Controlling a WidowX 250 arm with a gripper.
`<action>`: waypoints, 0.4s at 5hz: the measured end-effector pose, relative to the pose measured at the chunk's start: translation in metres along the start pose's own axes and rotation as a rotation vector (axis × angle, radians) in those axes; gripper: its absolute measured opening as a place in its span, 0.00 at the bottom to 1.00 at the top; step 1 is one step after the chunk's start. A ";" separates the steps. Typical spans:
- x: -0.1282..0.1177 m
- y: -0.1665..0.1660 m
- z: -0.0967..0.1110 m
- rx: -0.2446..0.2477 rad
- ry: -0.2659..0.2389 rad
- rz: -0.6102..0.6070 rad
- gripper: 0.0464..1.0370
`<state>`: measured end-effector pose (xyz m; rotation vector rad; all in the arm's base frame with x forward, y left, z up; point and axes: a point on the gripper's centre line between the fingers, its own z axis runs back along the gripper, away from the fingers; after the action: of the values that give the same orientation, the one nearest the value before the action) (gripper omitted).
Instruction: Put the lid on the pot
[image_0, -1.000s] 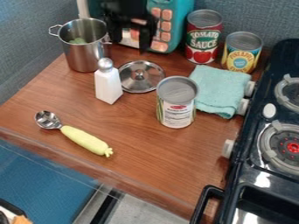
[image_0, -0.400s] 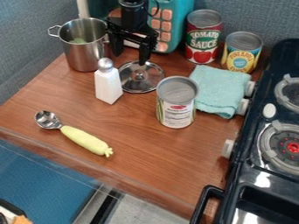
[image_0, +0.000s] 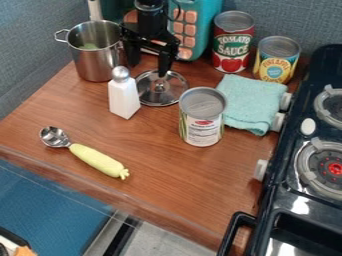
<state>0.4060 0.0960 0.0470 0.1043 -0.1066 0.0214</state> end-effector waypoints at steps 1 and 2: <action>-0.008 -0.005 -0.009 -0.001 0.017 -0.007 0.96; -0.012 -0.011 -0.015 0.005 0.026 -0.017 0.96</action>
<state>0.3958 0.0863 0.0300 0.1096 -0.0799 0.0064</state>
